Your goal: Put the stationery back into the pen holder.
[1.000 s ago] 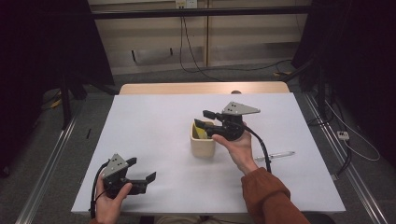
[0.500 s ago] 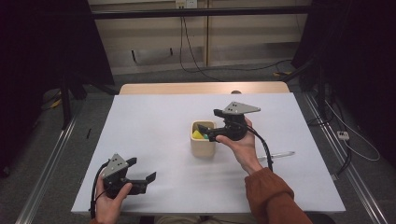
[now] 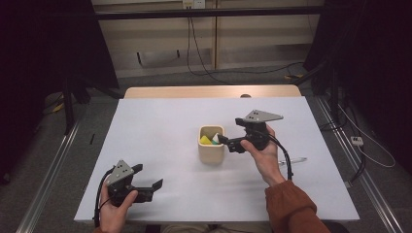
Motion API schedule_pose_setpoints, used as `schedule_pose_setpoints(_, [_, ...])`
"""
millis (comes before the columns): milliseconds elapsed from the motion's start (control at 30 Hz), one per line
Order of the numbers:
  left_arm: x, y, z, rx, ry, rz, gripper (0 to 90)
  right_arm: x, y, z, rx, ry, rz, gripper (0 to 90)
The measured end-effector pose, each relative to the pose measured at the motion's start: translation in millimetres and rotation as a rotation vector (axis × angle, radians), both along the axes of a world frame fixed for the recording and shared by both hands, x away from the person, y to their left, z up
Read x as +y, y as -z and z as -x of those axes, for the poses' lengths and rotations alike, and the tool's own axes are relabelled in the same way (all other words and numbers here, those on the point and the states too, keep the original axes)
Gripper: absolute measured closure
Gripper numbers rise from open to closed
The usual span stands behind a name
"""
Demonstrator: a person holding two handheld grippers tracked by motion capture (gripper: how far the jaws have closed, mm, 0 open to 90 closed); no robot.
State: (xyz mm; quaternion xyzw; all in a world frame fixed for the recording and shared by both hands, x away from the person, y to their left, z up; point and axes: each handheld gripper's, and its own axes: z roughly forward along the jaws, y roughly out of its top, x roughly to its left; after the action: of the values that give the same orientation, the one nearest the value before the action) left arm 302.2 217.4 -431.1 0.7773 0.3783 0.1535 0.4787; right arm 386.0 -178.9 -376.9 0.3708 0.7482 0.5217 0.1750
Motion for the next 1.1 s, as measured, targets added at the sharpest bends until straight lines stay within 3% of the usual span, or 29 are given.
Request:
schedule_pose_setpoints(467, [-2.0, -0.2, -2.0, -0.001, 0.011, -0.002, 6.5, -47.1, 11.1, 20.6, 0.059, 0.034, 0.011, 6.3])
schedule_pose_setpoints(567, [-2.7, -0.3, -2.2, 0.000, 0.010, 0.003, 6.5, -60.7, 20.2, 27.2, 0.088, 0.063, 0.032, 6.8])
schedule_pose_setpoints(767, [-4.0, -0.3, -3.0, 0.001, 0.016, 0.005, 6.5, -84.5, 27.7, 36.1, 0.099, 0.109, 0.028, 9.3])
schedule_pose_setpoints(867, [-4.1, -0.5, -3.1, 0.001, 0.016, 0.005, 6.5, -91.4, 28.1, 39.4, 0.105, 0.113, 0.045, 17.0])
schedule_pose_setpoints(1100, [-3.4, -1.0, -3.2, -0.005, 0.021, 0.005, 6.5, -107.7, 33.8, 50.0, 0.138, 0.085, 0.034, 17.1])
